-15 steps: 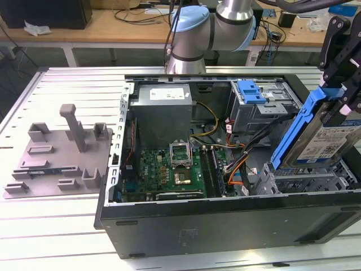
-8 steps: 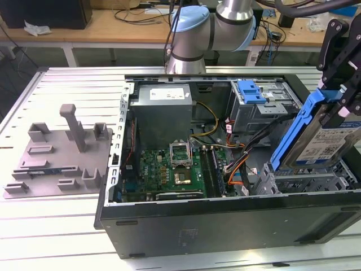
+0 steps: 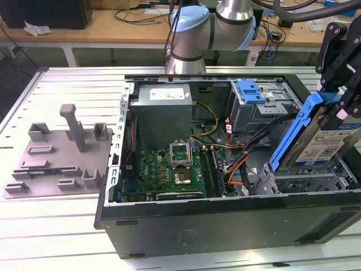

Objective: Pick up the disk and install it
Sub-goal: 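Insert the disk into the insertion slot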

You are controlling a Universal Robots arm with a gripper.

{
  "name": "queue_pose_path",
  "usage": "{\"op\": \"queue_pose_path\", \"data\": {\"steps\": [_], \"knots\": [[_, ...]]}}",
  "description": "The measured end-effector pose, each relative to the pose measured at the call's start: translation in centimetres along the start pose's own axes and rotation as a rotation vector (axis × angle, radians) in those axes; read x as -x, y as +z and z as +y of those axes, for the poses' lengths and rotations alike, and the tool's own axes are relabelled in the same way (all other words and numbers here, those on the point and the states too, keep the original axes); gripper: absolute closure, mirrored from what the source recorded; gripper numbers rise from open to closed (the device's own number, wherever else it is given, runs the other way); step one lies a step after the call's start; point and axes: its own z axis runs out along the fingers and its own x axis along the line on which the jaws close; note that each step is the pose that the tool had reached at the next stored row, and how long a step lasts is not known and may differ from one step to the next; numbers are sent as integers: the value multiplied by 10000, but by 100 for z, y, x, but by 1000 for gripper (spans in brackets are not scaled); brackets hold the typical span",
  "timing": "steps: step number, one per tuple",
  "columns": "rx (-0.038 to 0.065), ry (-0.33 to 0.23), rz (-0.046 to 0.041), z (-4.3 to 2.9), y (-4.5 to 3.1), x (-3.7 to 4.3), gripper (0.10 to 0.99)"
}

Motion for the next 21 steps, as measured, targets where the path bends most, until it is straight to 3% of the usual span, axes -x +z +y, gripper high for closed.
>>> {"op": "queue_pose_path", "data": {"steps": [21], "knots": [[0, 0, 0, -6, 111, -16, 718]]}}
